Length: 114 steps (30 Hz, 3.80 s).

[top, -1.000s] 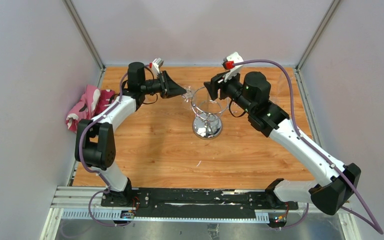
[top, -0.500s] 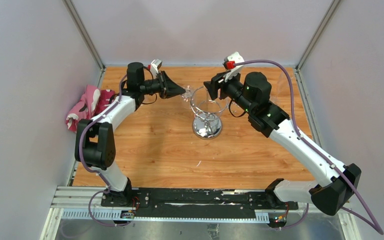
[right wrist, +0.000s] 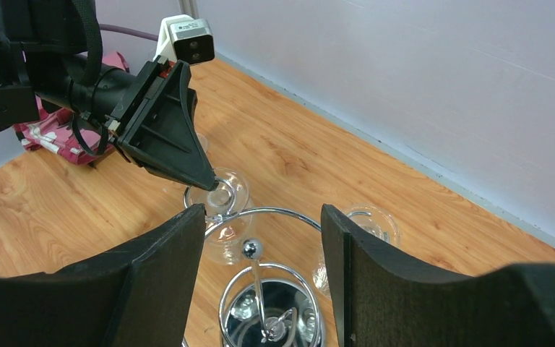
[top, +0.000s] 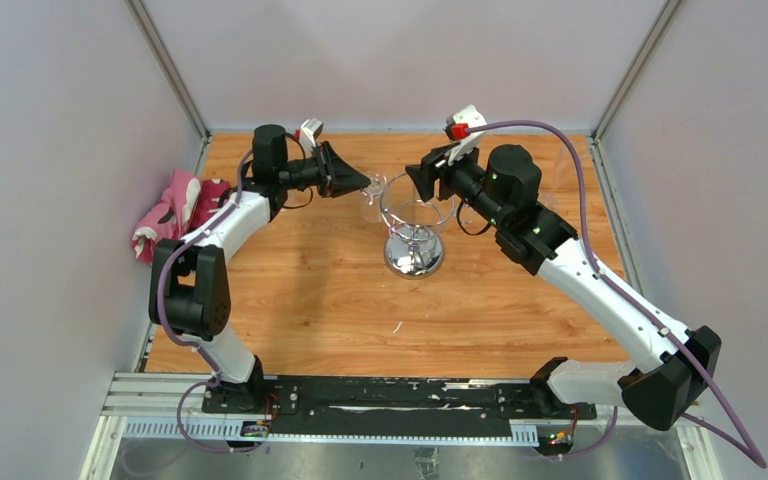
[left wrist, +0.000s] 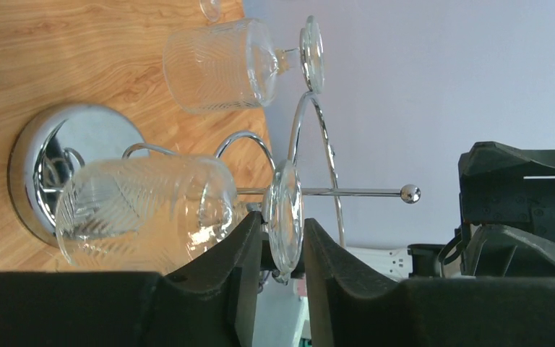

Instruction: Take the wine glass off the wine glass rack

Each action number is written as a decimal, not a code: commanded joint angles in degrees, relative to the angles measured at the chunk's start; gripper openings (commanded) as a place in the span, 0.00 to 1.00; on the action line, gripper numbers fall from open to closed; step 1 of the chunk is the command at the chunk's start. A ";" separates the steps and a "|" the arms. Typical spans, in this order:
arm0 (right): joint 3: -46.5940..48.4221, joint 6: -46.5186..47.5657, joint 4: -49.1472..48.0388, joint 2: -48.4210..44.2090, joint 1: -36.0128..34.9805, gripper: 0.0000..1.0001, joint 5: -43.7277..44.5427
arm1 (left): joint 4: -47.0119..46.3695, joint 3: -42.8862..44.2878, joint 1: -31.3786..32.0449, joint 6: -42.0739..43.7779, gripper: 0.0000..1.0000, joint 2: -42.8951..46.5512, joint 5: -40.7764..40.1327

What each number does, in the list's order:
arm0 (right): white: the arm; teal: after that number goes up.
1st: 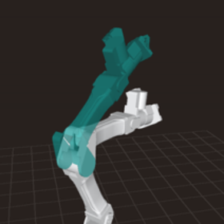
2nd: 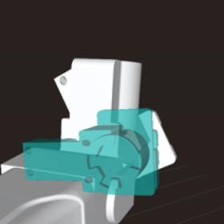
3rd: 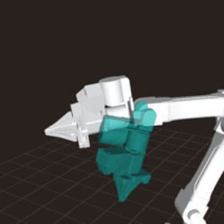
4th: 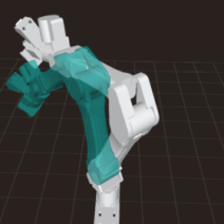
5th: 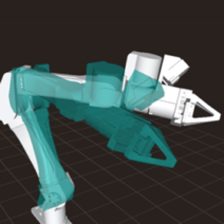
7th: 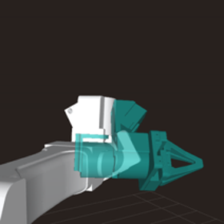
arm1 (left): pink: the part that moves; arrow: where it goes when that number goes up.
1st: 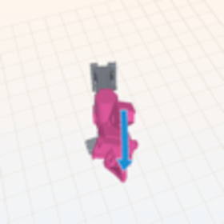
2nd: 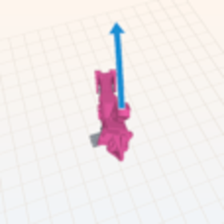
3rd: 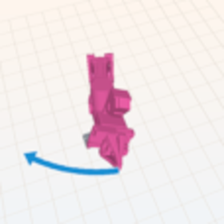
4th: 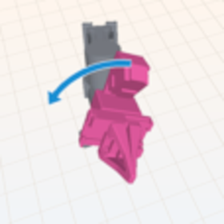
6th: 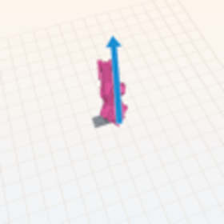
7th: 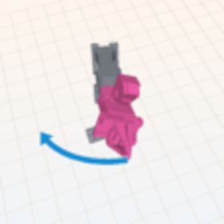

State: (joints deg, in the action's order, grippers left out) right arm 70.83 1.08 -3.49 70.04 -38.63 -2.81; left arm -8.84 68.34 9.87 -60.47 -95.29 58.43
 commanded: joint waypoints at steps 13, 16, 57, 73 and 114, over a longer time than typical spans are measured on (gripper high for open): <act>-0.61 -0.73 -2.31 0.00 -0.79 0.64 -0.61 | -2.96 -1.72 -0.64 -0.35 0.18 5.53 1.61; -0.62 -0.73 -2.31 -0.06 -0.81 0.64 -0.61 | -3.08 -2.01 -0.64 -0.10 0.13 5.51 1.39; -0.96 -0.74 -2.58 0.76 -0.82 0.64 -0.71 | -3.29 -4.31 -4.07 -1.01 0.00 8.36 3.26; -0.78 -0.73 -2.66 1.41 -0.79 0.64 -1.18 | -3.29 -7.22 -4.06 0.96 0.41 9.20 4.84; -1.26 -0.73 -3.63 2.13 -0.82 0.64 -2.37 | 18.24 -7.43 -6.04 16.98 0.14 12.34 -1.21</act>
State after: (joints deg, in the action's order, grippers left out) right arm 70.50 1.04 -5.04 72.20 -38.63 -4.71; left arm 8.91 62.24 4.60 -44.31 -82.85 57.30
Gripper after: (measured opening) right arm 0.642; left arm 0.170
